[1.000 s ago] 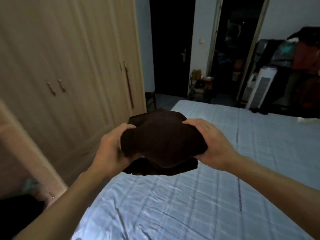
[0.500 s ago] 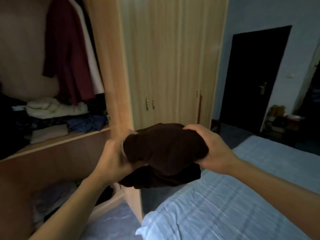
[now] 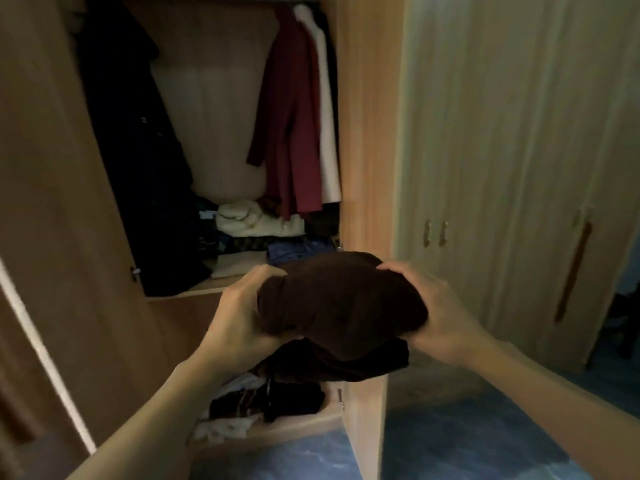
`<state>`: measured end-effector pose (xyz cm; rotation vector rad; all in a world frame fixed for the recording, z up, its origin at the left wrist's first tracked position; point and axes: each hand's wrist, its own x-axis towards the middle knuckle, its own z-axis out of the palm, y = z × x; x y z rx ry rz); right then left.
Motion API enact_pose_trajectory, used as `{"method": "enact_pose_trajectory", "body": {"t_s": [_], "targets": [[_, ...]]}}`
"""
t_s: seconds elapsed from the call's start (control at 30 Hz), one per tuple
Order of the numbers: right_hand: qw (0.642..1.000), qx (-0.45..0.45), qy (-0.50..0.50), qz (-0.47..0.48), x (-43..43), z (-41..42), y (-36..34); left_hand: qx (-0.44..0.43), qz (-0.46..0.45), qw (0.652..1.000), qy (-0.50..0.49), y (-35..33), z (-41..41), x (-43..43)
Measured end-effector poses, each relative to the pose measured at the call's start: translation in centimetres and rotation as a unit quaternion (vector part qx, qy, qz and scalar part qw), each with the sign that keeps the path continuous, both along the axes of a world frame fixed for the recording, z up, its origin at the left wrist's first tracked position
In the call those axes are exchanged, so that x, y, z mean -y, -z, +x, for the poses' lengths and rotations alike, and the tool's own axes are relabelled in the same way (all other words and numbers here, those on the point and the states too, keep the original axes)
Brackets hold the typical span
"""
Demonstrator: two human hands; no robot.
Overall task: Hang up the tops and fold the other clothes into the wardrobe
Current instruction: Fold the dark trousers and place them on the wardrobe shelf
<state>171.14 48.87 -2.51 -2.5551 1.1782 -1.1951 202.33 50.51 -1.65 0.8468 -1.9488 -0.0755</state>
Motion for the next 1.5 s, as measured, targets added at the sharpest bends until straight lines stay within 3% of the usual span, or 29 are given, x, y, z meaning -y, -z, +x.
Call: {"method": "enact_pose_trajectory", "body": {"t_s": [0.23, 0.67, 1.0, 1.5], "targets": [[0.997, -0.009, -0.070, 0.000, 9.5, 8.7, 1.0, -0.025, 0.018, 0.998, -0.055, 2.0, 8.4, 6.1], [0.997, -0.018, -0.076, 0.004, 24.5, 23.0, 1.0, -0.030, 0.051, 0.995, -0.083, 3.4, 21.9, 20.2], [0.994, -0.002, -0.102, 0.035, 36.2, 24.9, 2.9, -0.016, 0.066, 0.993, -0.098, 4.9, 23.5, 31.0], [0.983, 0.021, -0.181, 0.021, 53.9, 26.1, 0.4, -0.005, 0.055, 0.987, -0.152, 0.8, 23.4, 44.8]]}}
